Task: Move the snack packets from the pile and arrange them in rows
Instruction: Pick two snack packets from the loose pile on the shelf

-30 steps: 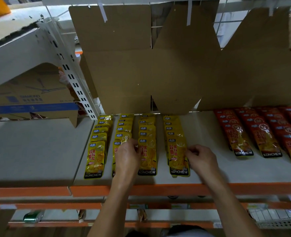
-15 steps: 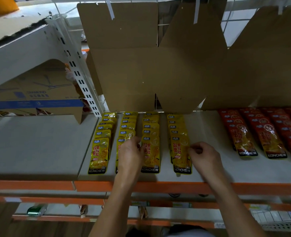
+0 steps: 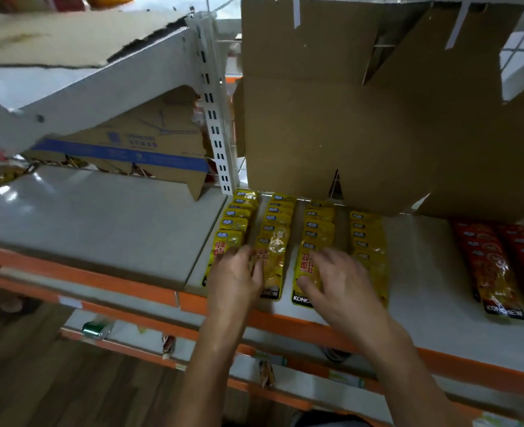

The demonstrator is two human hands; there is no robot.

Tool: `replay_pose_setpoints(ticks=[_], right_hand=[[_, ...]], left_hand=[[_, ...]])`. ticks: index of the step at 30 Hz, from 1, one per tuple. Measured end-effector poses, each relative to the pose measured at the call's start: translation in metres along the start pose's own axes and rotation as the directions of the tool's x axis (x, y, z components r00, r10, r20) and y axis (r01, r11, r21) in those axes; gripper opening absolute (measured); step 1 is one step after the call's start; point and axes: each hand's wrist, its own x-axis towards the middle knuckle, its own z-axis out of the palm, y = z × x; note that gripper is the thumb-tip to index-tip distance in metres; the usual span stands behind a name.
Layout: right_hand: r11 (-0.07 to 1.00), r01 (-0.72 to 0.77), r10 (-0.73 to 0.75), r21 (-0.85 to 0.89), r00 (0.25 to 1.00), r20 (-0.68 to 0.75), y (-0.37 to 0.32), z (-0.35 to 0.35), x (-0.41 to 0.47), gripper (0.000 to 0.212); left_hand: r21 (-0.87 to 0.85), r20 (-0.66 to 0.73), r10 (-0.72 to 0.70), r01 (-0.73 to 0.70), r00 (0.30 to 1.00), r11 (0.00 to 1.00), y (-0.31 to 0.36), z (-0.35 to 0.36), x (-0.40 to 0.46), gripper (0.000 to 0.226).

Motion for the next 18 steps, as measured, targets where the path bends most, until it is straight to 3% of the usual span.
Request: replay_pose_setpoints(ticks=[4, 9, 13, 18], right_hand=[[0.991, 0.117, -0.105, -0.057, 0.976, 0.191, -0.040, 0.015, 0.007, 0.073], [0.956, 0.268, -0.235, -0.119, 0.942, 0.240, -0.101, 0.034, 0.018, 0.073], [0.949, 0.306, -0.286, -0.083, 0.939, 0.189, -0.155, 0.048, 0.030, 0.087], [0.931, 0.360, -0.349, -0.057, 0.926, 0.142, -0.230, 0.074, 0.037, 0.070]], left_hand=[[0.093, -0.026, -0.032, 0.034, 0.999, 0.995, -0.037, -0.024, -0.010, 0.041], [0.102, -0.092, -0.088, 0.097, 0.992, 0.990, -0.107, -0.047, -0.019, 0.059], [0.147, -0.101, -0.117, 0.131, 0.988, 0.981, -0.161, -0.083, -0.033, 0.065], [0.197, -0.151, -0.150, 0.178, 0.977, 0.964, -0.222, -0.130, -0.045, 0.061]])
